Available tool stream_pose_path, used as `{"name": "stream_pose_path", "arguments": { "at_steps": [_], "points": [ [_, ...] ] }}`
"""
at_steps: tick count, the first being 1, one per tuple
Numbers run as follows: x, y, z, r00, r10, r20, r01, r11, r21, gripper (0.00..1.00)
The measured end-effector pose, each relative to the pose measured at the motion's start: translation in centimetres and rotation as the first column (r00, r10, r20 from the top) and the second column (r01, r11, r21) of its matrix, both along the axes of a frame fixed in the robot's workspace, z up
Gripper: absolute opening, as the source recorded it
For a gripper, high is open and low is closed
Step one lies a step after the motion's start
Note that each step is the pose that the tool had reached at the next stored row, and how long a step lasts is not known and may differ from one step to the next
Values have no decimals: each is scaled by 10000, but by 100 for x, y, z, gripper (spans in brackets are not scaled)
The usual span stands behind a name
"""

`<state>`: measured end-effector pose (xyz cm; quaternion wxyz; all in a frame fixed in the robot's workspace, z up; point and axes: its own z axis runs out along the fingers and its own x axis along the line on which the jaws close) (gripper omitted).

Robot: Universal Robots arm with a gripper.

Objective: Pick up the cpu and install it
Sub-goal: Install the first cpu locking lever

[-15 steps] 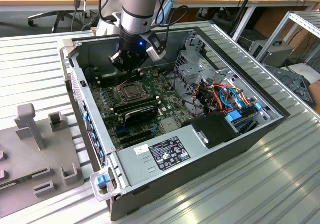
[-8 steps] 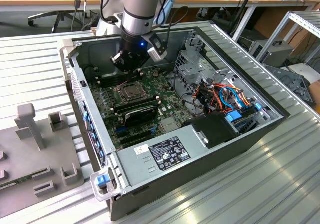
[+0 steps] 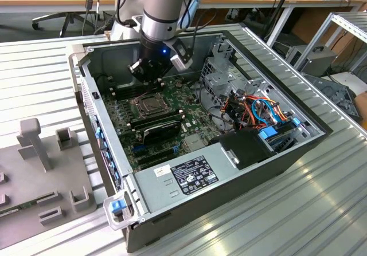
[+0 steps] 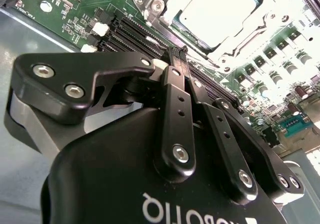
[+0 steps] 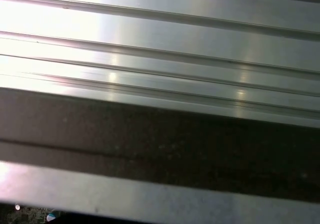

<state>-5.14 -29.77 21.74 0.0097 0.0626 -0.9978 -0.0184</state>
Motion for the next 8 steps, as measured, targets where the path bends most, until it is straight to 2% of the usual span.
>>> {"name": "stream_pose_path", "arguments": {
  "at_steps": [8],
  "points": [
    [23,-1,-28,10000,0,0,0,10000,0,11]
  ]
}}
